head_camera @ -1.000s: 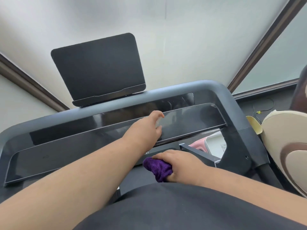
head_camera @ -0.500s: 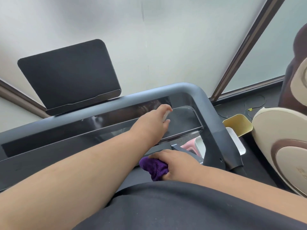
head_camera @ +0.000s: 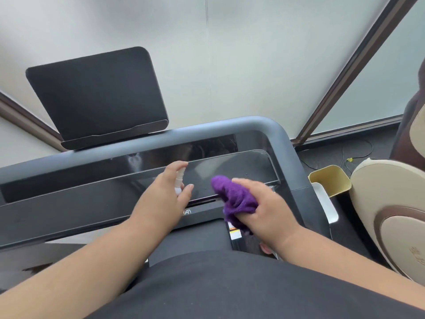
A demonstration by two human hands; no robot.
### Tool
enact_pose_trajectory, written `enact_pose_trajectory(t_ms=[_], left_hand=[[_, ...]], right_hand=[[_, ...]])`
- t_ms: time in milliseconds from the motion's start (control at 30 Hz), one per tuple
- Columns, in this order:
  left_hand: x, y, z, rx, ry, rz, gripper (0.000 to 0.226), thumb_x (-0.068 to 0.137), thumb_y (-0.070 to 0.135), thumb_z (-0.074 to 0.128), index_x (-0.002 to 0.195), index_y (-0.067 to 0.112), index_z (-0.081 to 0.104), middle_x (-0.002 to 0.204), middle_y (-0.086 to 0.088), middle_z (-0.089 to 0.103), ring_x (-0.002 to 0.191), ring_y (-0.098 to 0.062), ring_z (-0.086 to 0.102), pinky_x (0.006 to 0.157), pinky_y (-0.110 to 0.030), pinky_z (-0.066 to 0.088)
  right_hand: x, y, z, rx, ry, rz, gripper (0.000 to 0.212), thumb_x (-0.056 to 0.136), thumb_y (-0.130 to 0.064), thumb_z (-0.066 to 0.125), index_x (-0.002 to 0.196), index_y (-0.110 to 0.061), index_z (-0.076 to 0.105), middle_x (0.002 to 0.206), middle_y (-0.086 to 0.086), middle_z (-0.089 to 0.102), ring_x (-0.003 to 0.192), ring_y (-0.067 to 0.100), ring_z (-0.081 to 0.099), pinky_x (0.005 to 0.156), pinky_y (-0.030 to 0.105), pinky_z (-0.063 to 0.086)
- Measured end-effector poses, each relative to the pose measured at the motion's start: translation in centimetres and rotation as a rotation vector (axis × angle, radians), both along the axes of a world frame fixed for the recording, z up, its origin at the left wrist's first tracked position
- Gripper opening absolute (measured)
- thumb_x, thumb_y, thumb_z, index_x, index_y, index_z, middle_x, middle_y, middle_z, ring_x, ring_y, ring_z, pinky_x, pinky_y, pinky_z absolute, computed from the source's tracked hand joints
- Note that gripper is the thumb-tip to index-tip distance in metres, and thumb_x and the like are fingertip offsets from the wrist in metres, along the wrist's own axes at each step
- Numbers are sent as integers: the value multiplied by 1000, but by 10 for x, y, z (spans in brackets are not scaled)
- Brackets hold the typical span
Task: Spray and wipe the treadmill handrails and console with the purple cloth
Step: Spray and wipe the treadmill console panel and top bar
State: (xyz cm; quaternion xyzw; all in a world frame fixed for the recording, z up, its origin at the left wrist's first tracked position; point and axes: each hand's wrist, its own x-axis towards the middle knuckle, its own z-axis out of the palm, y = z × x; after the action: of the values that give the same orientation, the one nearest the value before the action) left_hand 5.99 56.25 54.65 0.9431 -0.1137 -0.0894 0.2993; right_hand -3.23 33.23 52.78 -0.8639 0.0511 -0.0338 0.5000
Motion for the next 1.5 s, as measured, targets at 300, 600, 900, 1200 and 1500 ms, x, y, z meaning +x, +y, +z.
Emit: enact_pose_trajectory(t_ms=[300, 600, 900, 1200, 1500], left_hand=[[-32, 41, -11, -87, -60, 156, 84, 90, 11, 63, 137, 63, 16, 119, 6, 52, 97, 16, 50, 80, -9, 33], [-60, 76, -17, -43, -77, 178, 92, 87, 17, 70, 140, 69, 16, 117, 35, 52, 83, -5, 54, 83, -25, 44], [-63, 74, -22, -45, -117, 67, 89, 86, 10, 69, 145, 61, 24, 119, 36, 49, 106, -7, 55, 85, -35, 51], [-69, 84, -25, -105, -95, 59, 88, 87, 9, 66, 144, 62, 25, 119, 32, 48, 94, -10, 57, 79, -39, 55], [-68, 74, -22, -82, -114, 5, 93, 84, 7, 70, 143, 62, 23, 102, 13, 58, 90, -13, 57, 76, -39, 54]], right_hand=[[56, -22, -15, -648, 125, 43, 62, 84, -56, 52, 143, -39, 45, 159, 7, 28, 145, 32, 21, 118, 46, 20], [79, 59, -34, -995, 102, 315, 84, 77, -78, 31, 153, -47, 14, 164, 13, 14, 147, 45, 6, 115, 61, 4], [103, 81, -37, -988, 55, 474, 69, 84, -61, 46, 148, -48, 25, 166, -5, 9, 148, 44, 3, 115, 61, 10], [87, -6, -32, -1025, 236, 223, 74, 80, -65, 39, 150, -47, 24, 166, -3, 10, 149, 40, 5, 117, 60, 11], [105, 106, -36, -1015, 55, 525, 73, 87, -61, 37, 154, -40, 14, 166, -3, 4, 150, 34, -7, 115, 61, -2]])
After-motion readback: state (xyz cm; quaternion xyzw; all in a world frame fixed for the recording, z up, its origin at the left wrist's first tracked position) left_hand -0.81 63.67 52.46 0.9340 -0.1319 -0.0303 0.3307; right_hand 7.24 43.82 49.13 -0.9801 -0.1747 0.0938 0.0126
